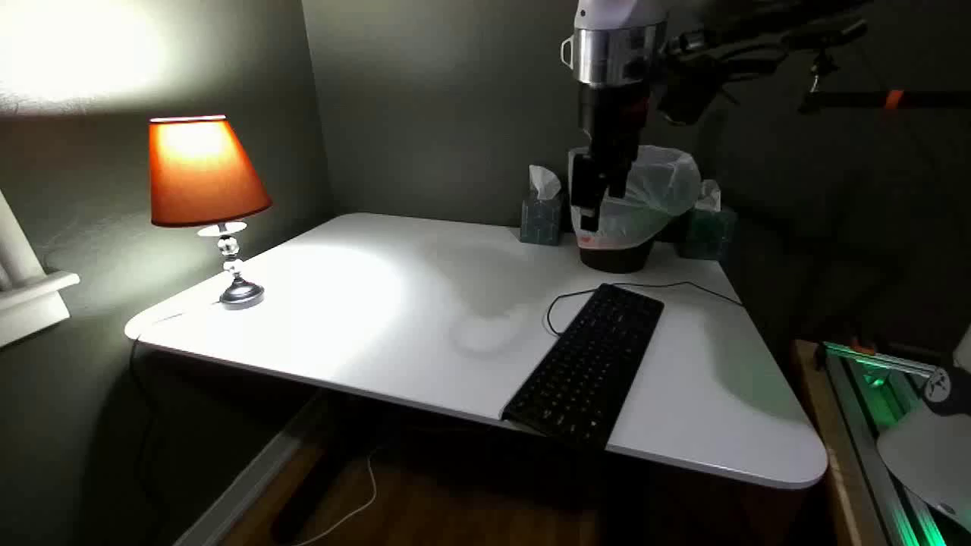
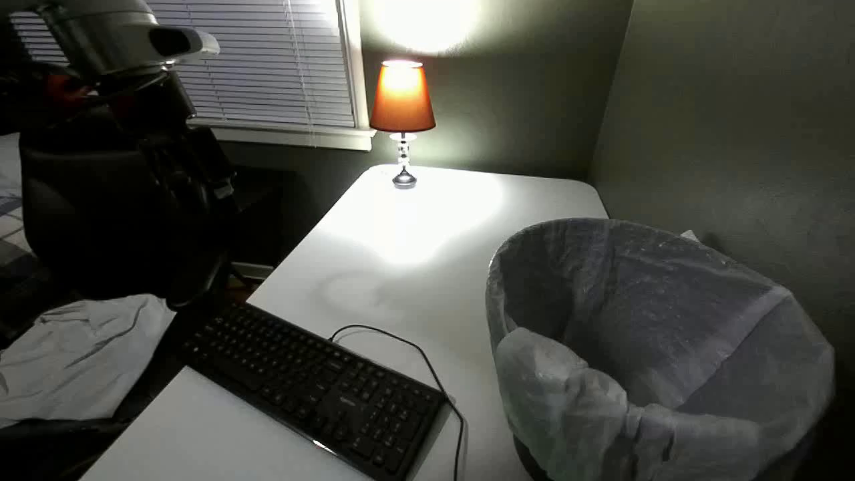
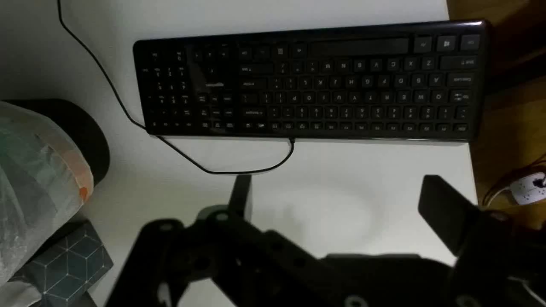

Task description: Press the caps lock key of the keyboard

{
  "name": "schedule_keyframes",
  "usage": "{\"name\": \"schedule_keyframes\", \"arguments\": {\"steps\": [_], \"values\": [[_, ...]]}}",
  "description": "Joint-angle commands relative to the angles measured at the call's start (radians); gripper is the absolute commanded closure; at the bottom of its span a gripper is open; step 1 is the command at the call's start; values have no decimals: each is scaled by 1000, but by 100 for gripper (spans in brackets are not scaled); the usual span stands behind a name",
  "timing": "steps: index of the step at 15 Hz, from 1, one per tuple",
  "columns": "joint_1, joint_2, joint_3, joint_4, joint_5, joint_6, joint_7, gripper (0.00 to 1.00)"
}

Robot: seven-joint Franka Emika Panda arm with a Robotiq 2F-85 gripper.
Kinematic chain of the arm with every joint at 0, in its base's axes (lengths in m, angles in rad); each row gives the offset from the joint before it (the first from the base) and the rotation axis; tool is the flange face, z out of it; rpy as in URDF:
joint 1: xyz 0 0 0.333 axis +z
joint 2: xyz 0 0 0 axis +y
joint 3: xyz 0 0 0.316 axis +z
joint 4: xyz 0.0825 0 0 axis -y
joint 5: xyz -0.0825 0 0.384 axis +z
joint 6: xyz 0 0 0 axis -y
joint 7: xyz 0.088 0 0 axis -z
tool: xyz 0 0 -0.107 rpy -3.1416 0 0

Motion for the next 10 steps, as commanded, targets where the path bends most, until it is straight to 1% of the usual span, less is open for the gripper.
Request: {"name": "schedule_keyframes", "arguments": {"steps": [1, 7, 10], "values": [[24, 2, -23, 2, -9, -4, 7, 0], [24, 2, -23, 2, -9, -4, 7, 0], [49, 99, -32, 20, 43, 26, -16, 0]]}}
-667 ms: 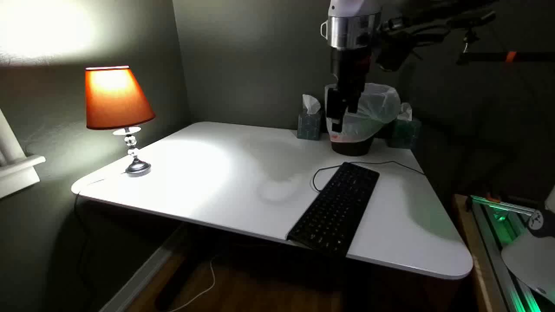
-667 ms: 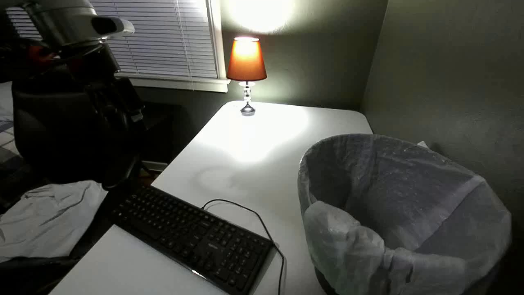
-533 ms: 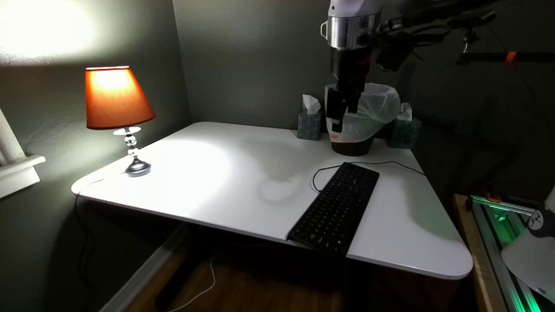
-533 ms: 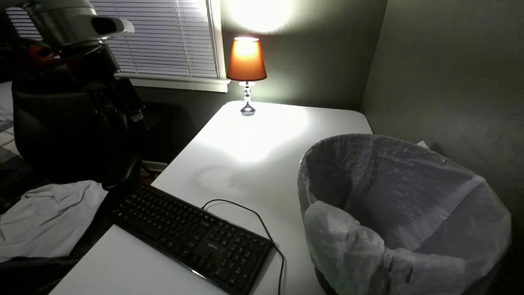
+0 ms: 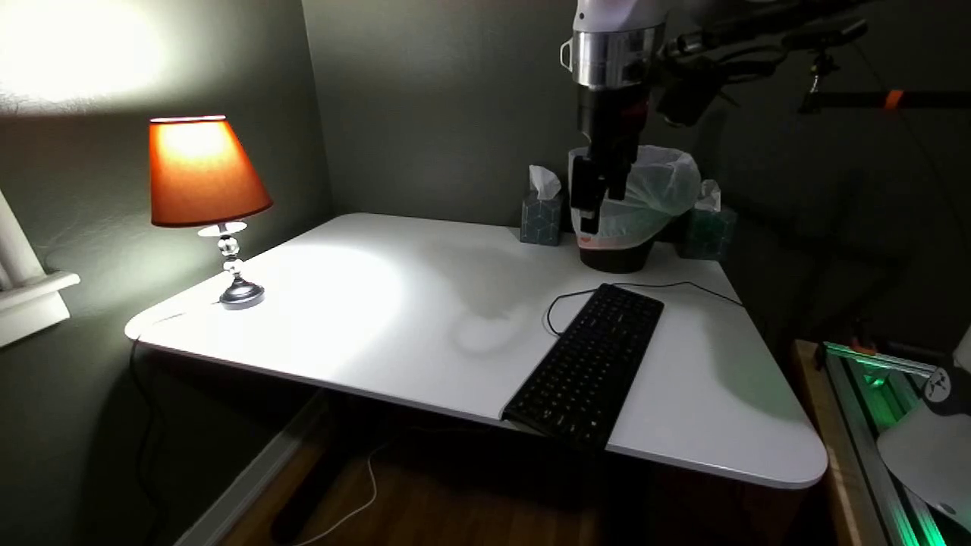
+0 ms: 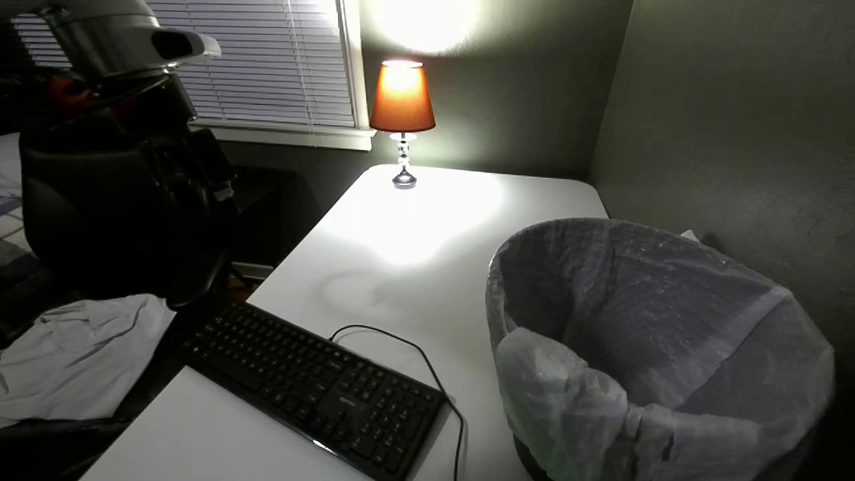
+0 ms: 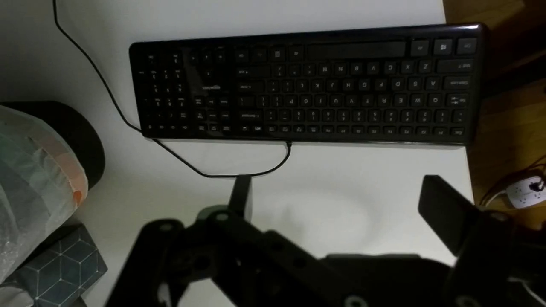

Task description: Press the caps lock key of the keyboard

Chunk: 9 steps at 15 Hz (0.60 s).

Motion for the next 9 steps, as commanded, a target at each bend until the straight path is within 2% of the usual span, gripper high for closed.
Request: {"name": "schedule_keyframes", "arguments": {"steps": [1, 9], "values": [[51, 117, -27, 17, 56, 43, -20, 0], [137, 340, -18, 39, 199, 145, -1, 0]]}}
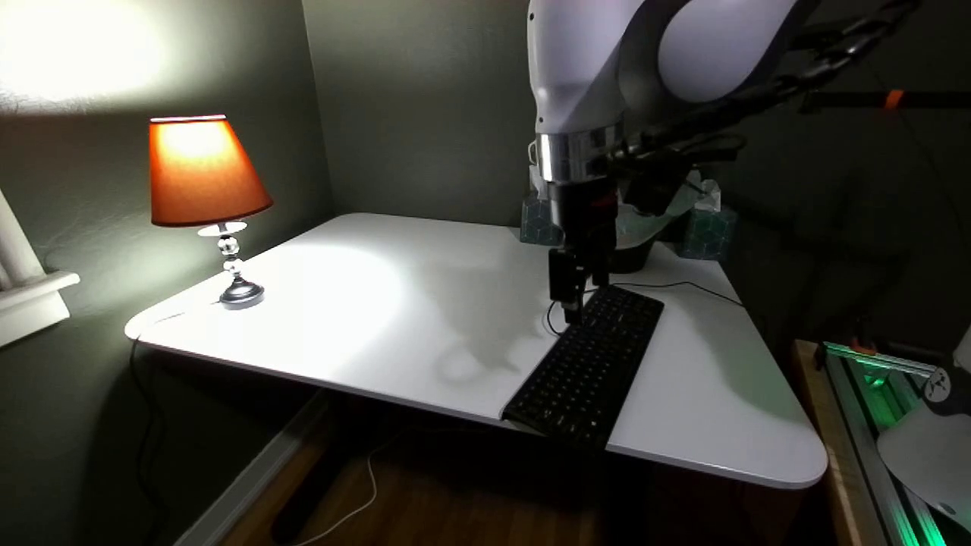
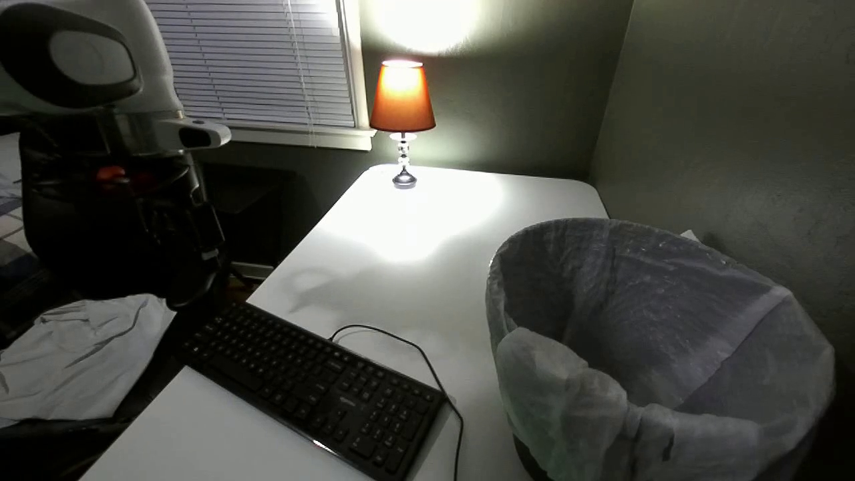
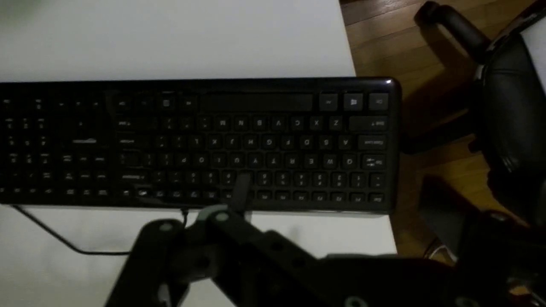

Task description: Press the caps lock key of the keyboard

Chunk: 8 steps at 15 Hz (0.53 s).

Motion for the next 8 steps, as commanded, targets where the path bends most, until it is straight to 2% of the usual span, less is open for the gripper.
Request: {"name": "schedule_keyframes", "arguments": {"steps": [1, 3, 4, 8], "values": [[42, 116, -12, 35, 57, 47, 17, 0], [52, 156, -17, 43, 79, 68, 25, 0], [56, 175, -18, 49, 79, 75, 29, 17], [69, 240, -26, 75, 96, 92, 39, 51]]}}
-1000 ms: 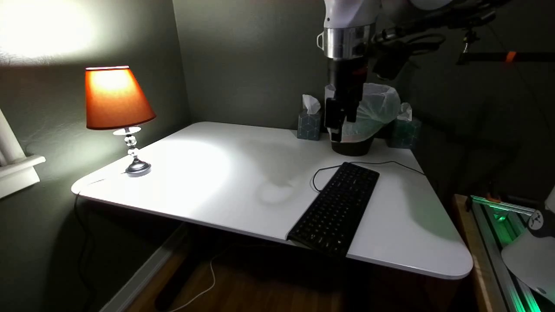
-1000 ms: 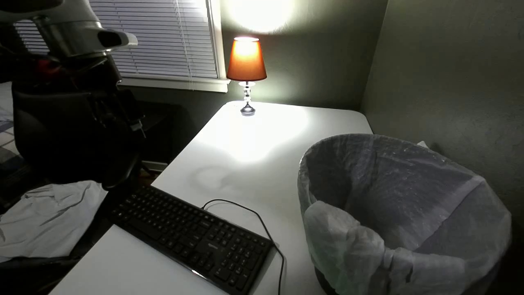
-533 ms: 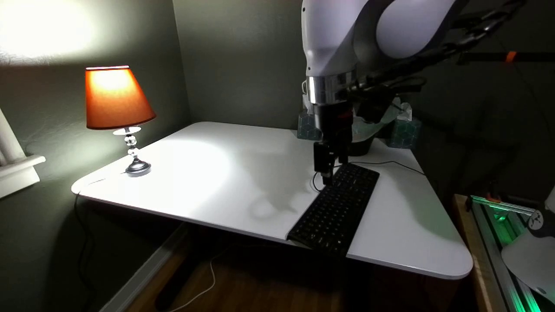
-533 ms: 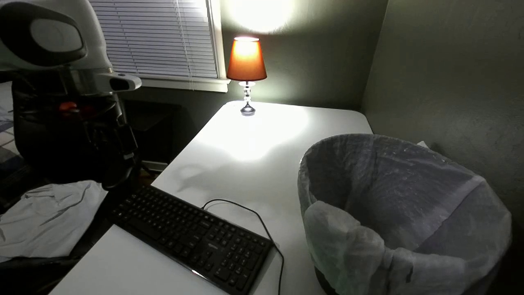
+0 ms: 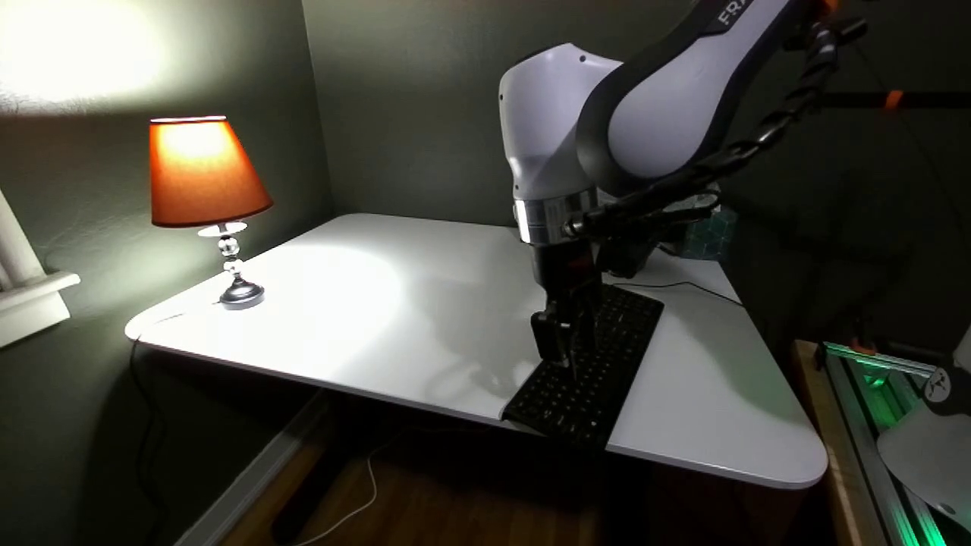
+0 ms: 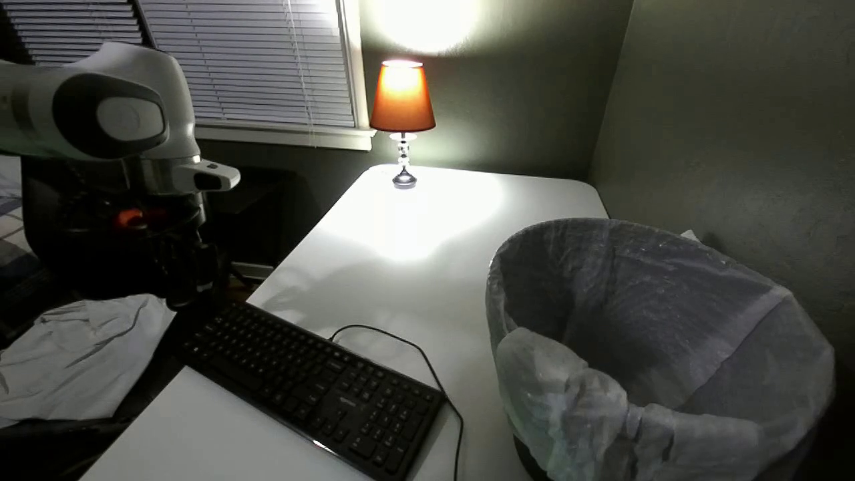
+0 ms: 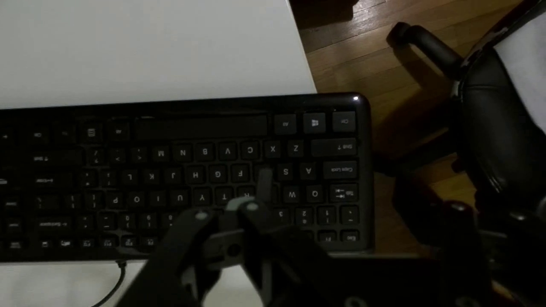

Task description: Press the caps lock key of the keyboard

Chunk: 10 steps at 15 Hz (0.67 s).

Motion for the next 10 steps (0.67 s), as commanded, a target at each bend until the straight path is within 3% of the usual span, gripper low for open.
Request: {"name": "schedule_keyframes", "arguments": {"steps": [1, 7, 10], "values": [[32, 73, -23, 36, 31, 24, 17, 58], [47, 134, -28, 81, 65, 15, 23, 100], [58, 156, -36, 98, 69, 16, 52, 100]]}}
